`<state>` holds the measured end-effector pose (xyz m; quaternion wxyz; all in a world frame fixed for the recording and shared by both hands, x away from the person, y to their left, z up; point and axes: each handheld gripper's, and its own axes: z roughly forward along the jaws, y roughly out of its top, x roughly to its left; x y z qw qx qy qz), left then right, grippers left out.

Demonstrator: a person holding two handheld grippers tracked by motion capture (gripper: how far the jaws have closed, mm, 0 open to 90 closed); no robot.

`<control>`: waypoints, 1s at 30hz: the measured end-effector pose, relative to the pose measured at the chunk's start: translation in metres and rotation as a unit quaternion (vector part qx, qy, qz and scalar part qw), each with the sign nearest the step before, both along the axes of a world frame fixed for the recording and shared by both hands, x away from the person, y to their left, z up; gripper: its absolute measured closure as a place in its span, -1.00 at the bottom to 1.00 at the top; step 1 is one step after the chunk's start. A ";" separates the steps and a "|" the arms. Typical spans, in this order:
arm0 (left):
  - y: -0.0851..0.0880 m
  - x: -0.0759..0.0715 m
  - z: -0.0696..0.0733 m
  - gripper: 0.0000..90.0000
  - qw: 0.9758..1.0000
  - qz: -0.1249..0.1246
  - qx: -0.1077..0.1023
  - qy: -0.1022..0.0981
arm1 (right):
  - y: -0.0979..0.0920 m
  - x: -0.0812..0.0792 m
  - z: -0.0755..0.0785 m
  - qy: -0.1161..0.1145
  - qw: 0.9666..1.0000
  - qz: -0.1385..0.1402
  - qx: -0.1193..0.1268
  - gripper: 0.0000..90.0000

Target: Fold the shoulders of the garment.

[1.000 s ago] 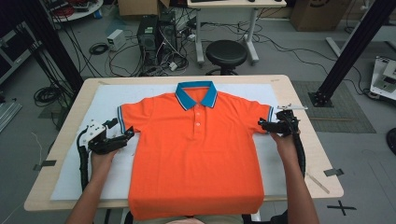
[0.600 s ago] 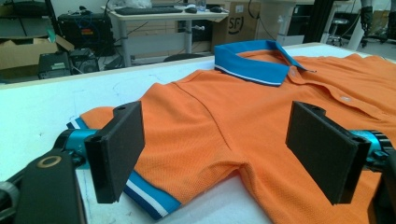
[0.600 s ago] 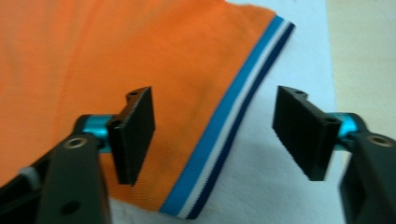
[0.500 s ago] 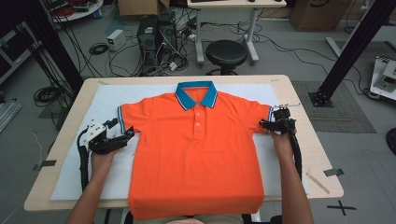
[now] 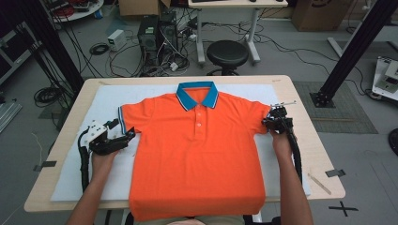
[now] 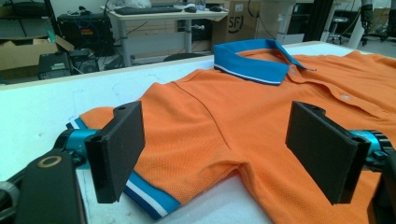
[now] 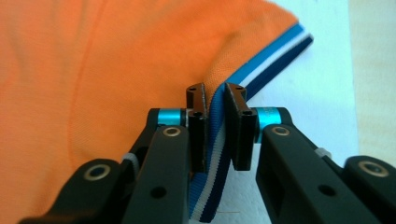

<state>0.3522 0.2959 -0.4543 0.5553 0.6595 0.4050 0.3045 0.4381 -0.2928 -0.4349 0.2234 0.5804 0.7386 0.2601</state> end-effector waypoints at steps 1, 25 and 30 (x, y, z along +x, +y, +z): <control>0.000 0.000 0.000 -0.56 1.000 0.000 0.000 0.000 | 0.004 -0.001 0.004 -0.009 1.000 0.008 0.000 0.82; 0.000 0.000 0.000 -0.56 1.000 -0.003 -0.003 -0.001 | 0.073 0.004 0.030 -0.040 0.995 0.083 0.029 0.17; 0.000 0.000 0.000 -0.56 1.000 -0.005 0.001 -0.001 | 0.083 0.010 0.023 -0.008 0.996 0.089 0.025 -0.04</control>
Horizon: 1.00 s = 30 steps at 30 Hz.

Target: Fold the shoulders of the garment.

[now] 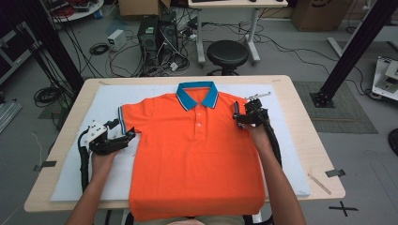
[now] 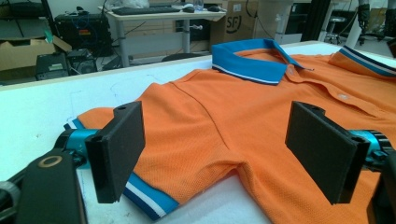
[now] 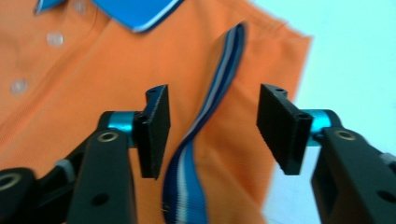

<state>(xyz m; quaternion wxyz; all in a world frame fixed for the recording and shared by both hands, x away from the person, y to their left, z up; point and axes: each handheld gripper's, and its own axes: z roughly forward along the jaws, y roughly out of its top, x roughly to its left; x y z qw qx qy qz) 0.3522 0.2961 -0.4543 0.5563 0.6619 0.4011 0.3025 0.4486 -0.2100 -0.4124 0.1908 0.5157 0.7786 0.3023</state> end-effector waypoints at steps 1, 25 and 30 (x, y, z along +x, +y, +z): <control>0.000 0.000 0.000 -0.55 1.000 0.001 -0.001 0.000 | 0.004 0.002 -0.004 0.006 1.000 0.003 -0.010 -0.05; 0.000 0.000 0.000 -0.55 1.000 -0.001 -0.001 0.000 | 0.031 -0.001 0.004 -0.054 0.998 0.044 -0.004 0.40; 0.000 0.000 0.000 -0.55 1.000 -0.002 0.000 0.000 | 0.040 0.002 -0.009 -0.014 0.998 0.051 -0.037 0.28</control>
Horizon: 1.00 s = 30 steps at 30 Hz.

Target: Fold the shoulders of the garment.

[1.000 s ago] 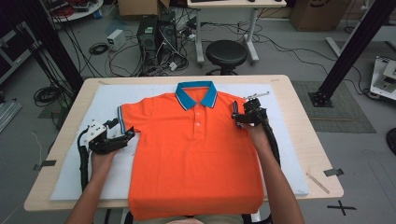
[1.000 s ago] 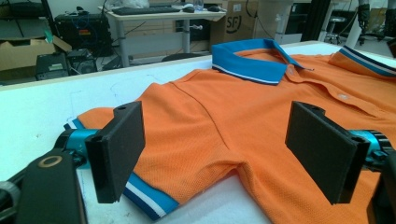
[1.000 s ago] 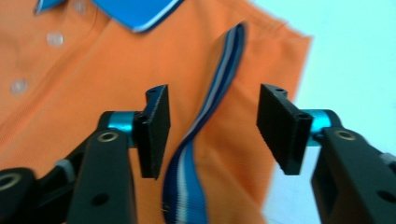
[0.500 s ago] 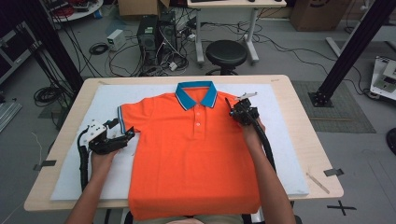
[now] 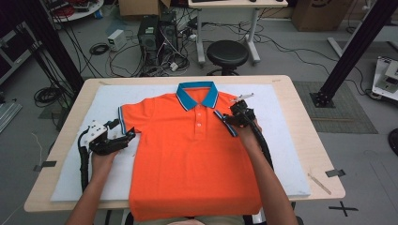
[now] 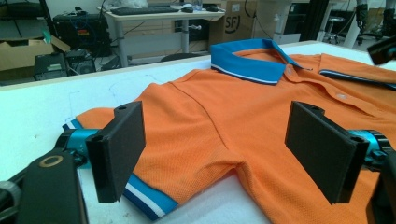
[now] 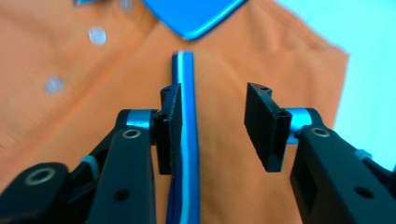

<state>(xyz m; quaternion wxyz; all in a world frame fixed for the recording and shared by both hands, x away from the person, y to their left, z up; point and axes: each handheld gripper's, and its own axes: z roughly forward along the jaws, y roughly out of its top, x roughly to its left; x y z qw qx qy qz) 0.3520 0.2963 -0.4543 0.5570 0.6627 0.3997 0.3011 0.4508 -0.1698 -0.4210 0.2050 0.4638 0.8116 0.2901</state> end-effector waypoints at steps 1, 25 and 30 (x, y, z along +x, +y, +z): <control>0.000 0.000 0.000 -0.55 1.000 0.000 0.000 0.000 | 0.005 0.002 -0.006 0.009 1.000 -0.001 -0.020 0.28; 0.000 0.000 0.000 -0.55 1.000 0.000 -0.001 0.000 | 0.004 -0.001 -0.006 -0.006 1.000 0.004 0.000 0.43; 0.000 0.000 0.000 -0.55 1.000 -0.001 -0.001 -0.001 | 0.015 0.001 -0.020 0.006 0.999 0.013 -0.043 0.55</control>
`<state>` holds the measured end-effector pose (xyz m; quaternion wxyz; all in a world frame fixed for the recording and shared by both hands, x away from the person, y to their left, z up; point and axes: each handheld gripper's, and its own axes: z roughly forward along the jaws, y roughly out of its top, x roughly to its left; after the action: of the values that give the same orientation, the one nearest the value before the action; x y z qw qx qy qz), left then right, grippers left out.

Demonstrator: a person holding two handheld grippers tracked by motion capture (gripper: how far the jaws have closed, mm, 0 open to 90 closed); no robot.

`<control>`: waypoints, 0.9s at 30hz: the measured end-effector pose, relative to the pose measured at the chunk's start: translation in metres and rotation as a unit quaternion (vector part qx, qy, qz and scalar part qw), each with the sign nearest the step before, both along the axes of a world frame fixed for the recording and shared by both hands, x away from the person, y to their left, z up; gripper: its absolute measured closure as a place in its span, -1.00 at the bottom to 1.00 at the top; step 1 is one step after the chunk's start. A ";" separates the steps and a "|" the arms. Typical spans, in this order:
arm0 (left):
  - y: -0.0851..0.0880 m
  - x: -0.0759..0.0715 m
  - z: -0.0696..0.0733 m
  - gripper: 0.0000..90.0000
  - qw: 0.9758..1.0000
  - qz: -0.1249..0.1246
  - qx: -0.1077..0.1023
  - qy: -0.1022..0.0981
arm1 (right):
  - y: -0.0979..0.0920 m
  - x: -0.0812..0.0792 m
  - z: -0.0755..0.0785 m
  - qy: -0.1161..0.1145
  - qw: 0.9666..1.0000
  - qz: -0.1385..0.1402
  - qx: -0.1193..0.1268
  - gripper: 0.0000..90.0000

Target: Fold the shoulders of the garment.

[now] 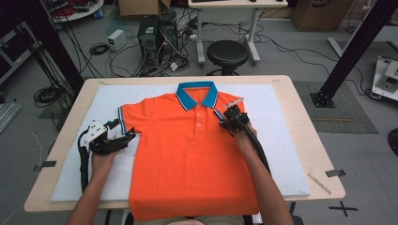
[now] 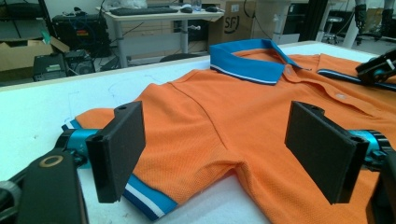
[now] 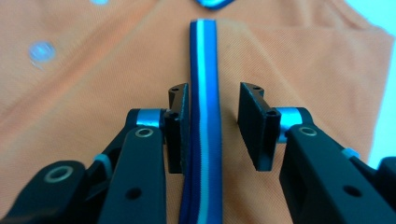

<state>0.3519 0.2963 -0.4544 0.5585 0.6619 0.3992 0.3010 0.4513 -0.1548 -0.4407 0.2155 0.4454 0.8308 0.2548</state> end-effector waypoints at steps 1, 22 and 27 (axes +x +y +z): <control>0.001 0.000 0.000 -0.55 1.000 0.000 -0.002 0.001 | 0.001 0.000 0.000 -0.003 1.000 0.002 -0.003 0.71; 0.017 0.016 0.029 -0.55 0.999 0.008 -0.016 0.033 | -0.076 -0.034 0.020 -0.077 0.989 -0.054 0.113 -0.05; 0.018 0.038 0.039 -0.55 0.997 0.015 0.011 0.068 | -0.092 -0.047 0.017 -0.084 0.989 -0.058 0.106 -0.16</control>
<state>0.3898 0.3138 -0.4150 0.5181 0.6807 0.4432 0.2680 0.4042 -0.2470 -0.4233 0.2508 0.4902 0.7508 0.3649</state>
